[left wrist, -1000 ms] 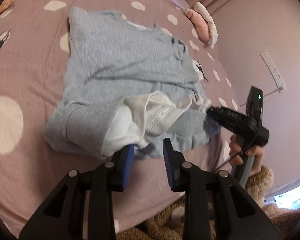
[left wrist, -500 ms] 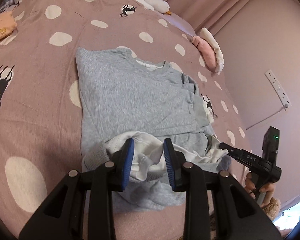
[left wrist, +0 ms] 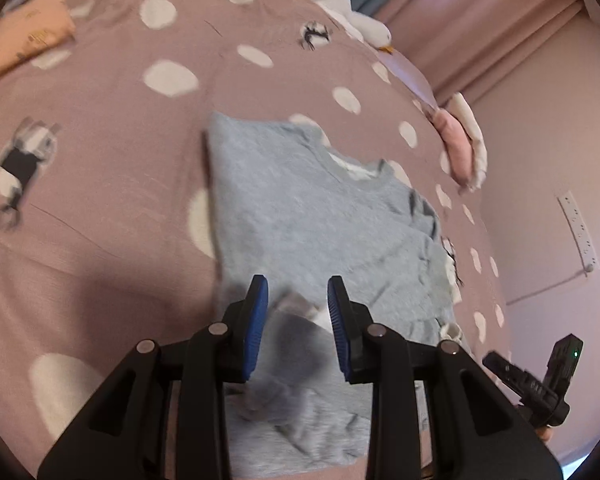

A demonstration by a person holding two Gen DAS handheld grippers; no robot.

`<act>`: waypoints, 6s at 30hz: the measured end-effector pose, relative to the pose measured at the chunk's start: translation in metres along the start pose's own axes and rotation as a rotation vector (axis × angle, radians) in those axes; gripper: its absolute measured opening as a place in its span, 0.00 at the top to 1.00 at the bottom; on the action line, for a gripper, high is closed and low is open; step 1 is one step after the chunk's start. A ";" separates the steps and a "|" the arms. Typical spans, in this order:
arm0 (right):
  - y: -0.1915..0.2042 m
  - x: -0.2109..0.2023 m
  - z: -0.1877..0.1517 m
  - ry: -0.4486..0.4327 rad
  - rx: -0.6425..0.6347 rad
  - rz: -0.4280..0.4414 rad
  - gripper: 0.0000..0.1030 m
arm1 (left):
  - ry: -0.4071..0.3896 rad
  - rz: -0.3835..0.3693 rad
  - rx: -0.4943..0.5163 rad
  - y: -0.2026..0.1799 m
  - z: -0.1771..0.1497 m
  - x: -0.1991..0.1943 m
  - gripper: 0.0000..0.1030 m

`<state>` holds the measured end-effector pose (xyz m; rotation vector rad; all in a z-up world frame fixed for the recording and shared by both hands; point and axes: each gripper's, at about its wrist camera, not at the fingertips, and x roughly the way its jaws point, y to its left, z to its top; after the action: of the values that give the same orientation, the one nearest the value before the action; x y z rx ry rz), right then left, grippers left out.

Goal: Fold small clothes

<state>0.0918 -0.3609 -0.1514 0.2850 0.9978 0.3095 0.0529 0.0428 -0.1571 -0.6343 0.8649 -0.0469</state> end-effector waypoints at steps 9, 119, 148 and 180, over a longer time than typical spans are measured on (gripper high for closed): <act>0.019 0.036 0.005 0.091 -0.235 -0.079 0.42 | -0.012 -0.009 -0.002 0.020 -0.013 -0.048 0.53; 0.085 0.027 0.177 -0.282 -0.091 0.063 0.74 | -0.207 0.034 0.021 -0.023 0.118 -0.007 0.86; 0.068 0.159 0.194 -0.024 -0.027 -0.084 0.74 | 0.022 0.219 -0.080 0.036 0.128 0.106 0.84; 0.062 0.080 0.153 -0.121 -0.064 -0.125 0.30 | -0.075 0.220 -0.073 0.011 0.068 0.018 0.24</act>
<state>0.2554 -0.2875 -0.1119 0.1799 0.8802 0.2077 0.1112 0.0804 -0.1428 -0.6025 0.8623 0.2062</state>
